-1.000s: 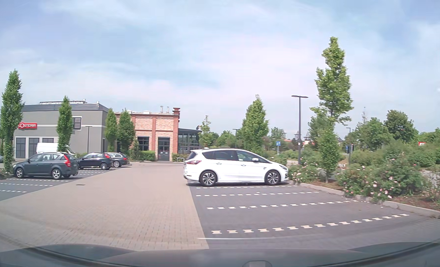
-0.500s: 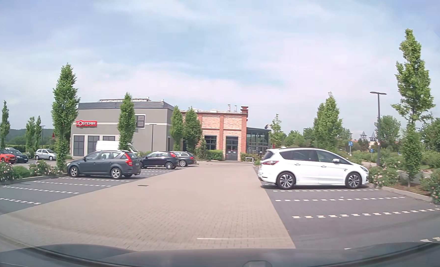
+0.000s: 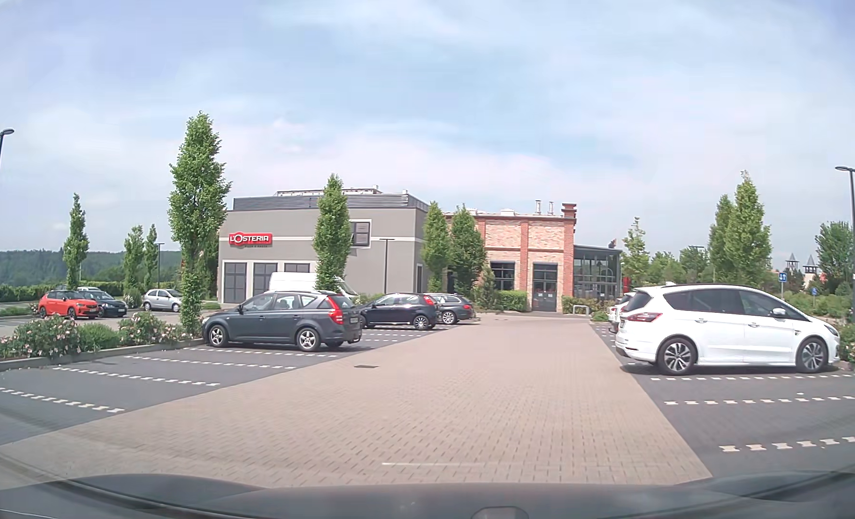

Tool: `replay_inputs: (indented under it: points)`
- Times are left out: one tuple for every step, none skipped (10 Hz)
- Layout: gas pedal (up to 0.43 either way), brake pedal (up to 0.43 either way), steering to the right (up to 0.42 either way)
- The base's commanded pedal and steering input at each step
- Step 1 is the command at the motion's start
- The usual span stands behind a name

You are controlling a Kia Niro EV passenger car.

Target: Follow the waypoints while adhering to traffic rules and regulations

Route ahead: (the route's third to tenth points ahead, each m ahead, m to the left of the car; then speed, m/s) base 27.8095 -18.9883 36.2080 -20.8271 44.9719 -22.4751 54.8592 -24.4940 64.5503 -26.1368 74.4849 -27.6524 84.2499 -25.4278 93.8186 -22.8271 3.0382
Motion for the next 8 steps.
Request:
replay_inputs:
  points:
    - [0.067,0.000,-0.205]
    - [0.067,0.000,-0.146]
    - [0.067,0.000,-0.118]
    - [0.067,0.000,-0.084]
    - [0.067,0.000,-0.050]
    - [0.067,0.000,-0.021]
    - [0.067,0.000,0.008]
    - [0.067,0.000,0.037]
